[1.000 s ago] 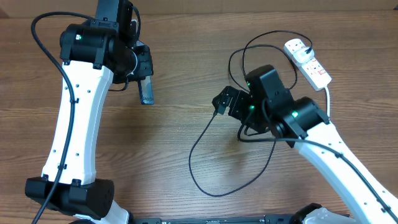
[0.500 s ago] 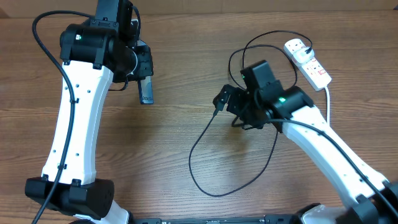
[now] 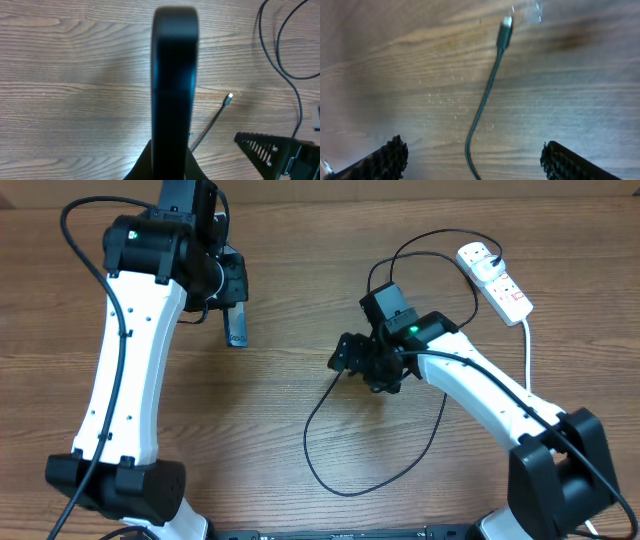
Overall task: Plug charger to phone and switch on socket
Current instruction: 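Lower the right gripper onto the black cable's USB-C plug and grasp it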
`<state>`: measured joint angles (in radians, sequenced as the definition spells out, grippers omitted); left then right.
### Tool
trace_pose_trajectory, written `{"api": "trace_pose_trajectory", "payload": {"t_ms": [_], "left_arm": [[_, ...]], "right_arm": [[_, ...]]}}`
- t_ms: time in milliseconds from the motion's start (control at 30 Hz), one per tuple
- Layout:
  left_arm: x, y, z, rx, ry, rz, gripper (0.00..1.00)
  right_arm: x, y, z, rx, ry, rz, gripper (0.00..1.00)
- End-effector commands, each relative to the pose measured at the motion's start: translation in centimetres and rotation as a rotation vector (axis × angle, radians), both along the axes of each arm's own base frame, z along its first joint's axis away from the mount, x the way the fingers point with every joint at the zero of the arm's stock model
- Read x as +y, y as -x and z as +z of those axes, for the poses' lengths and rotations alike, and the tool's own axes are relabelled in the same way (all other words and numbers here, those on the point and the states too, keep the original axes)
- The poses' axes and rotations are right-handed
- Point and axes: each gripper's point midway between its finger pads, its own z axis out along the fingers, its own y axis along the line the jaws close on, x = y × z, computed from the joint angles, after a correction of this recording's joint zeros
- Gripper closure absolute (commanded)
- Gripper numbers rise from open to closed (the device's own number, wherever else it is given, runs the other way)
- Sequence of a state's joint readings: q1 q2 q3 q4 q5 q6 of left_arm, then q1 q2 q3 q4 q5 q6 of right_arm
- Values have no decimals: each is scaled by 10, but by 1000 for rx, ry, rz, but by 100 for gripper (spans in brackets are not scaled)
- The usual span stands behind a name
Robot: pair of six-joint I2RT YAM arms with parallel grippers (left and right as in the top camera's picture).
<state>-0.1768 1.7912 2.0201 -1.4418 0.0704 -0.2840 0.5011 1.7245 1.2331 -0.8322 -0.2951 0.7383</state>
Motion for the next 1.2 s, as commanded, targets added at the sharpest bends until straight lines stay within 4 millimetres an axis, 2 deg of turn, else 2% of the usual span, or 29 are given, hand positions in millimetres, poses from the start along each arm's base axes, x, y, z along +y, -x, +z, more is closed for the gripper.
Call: {"api": "trace_pose_trajectory", "payload": {"t_ms": [0, 133, 233, 333, 500, 600, 700, 800, 1167], "left_arm": [[-4, -8, -11, 13, -1, -23, 96], [-8, -13, -16, 16, 1, -26, 96], [-11, -14, -16, 12, 8, -33, 96], [-12, -14, -16, 13, 8, -35, 96], [-10, -10, -18, 31, 2, -38, 96], [-10, -10, -18, 30, -2, -36, 96], [-9, -10, -18, 30, -4, -36, 96], [-9, -10, -18, 30, -4, -35, 96], [-9, -9, -18, 33, -5, -35, 96]], "right_arm": [[13, -5, 13, 13, -45, 78, 16], [14, -20, 24, 34, 17, 112, 16], [7, -36, 24, 51, 122, 118, 15], [-3, -52, 8, 97, 215, 98, 14], [-3, -57, -17, 159, 228, 11, 13], [1, -55, -24, 163, 241, 19, 22], [-4, -53, -30, 161, 309, -48, 42], [-11, -53, -34, 143, 379, -123, 56], [-7, -41, -58, 170, 362, -108, 57]]}}
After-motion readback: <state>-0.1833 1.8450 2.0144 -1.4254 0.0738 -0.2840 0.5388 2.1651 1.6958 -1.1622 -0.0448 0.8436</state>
